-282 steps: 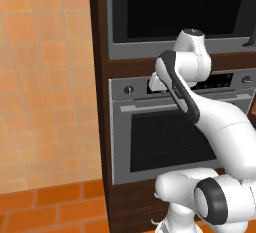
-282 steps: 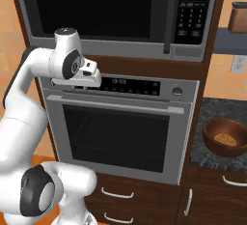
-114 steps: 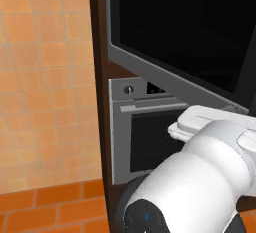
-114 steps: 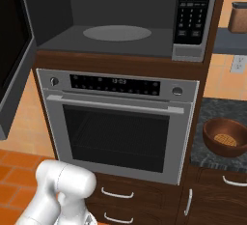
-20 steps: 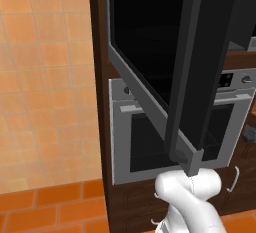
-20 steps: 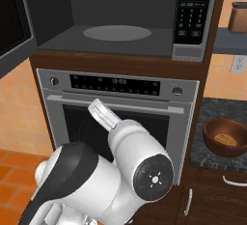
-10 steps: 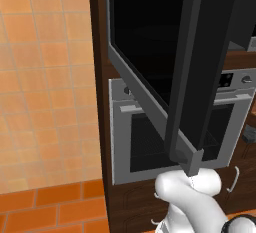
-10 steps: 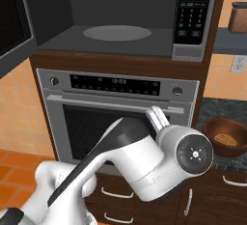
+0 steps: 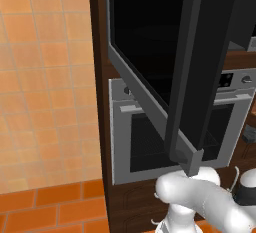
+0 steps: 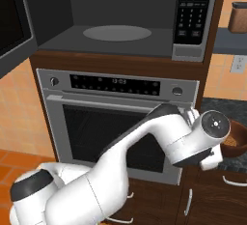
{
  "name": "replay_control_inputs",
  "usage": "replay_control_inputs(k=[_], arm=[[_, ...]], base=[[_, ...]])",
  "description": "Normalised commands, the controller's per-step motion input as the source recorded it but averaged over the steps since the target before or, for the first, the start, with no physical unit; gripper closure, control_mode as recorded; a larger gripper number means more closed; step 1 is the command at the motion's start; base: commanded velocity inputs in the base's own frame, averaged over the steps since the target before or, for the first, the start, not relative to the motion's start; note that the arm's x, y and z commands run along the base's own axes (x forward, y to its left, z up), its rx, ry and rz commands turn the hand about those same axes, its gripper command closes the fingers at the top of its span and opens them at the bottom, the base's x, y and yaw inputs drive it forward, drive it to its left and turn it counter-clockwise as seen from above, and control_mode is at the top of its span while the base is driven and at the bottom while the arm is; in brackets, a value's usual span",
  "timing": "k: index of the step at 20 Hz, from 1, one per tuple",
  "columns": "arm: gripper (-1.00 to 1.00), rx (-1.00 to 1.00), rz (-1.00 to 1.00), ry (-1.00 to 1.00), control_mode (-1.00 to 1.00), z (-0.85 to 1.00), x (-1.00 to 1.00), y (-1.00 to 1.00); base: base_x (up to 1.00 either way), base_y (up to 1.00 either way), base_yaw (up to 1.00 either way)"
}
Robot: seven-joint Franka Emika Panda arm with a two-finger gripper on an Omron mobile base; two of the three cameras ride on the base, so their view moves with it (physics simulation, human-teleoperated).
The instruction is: Open the microwave, place the bowl with waffle inside the microwave, then close the microwave door and turn it on.
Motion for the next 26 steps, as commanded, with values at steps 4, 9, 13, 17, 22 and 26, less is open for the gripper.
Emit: replay_control_inputs(k=[4, 9, 13, 17, 22, 26], arm=[[-1.0, 0.17, -0.09, 0.21, -1.0, -0.41, 0.91, -1.0], [-1.0, 0.18, -0.01, 0.05, -1.0, -0.32, 0.41, -0.93], [-1.0, 0.04, 0.0, -0.01, -1.0, -0.22, 0.0, -0.66], [-1.0, 0.04, 0.0, 0.0, -1.0, -0.29, 0.1, -0.49], [-1.0, 0.04, 0.0, 0.03, -1.0, -0.37, 0.13, -0.28], [-1.0, 0.04, 0.0, 0.07, -1.0, -0.42, 0.2, -0.19]], base=[[0.0, 0.0, 0.0], [0.0, 0.0, 0.0], [0.0, 0.0, 0.0], [0.0, 0.0, 0.0], [0.0, 0.0, 0.0], [0.0, 0.0, 0.0]])
